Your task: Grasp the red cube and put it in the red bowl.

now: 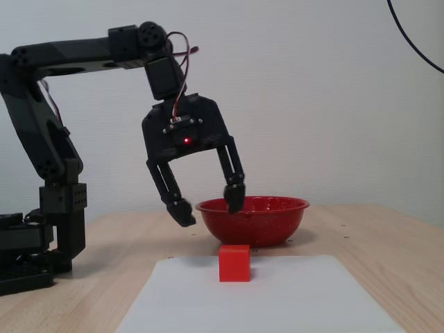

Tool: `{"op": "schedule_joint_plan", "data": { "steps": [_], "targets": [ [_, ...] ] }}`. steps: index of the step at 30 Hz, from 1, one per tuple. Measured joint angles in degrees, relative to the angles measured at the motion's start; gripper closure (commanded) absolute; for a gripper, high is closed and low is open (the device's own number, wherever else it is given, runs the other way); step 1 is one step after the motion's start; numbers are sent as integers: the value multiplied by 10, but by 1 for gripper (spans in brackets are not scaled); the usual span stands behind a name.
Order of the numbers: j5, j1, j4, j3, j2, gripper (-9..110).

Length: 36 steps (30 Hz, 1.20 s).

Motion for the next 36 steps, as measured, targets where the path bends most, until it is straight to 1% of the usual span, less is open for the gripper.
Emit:
{"op": "schedule_joint_plan", "data": {
  "steps": [4,11,23,26,31,36],
  "targets": [
    [0,-8,4,-25,-38,57],
    [15,-21,11,-47,-88,47],
    [25,-36,-34,-69,-194,49],
    [25,-35,-37,-74,-216,49],
    [27,-35,-37,-127,-237,49],
    [25,-35,-37,-134,-268,51]
  ]
}}
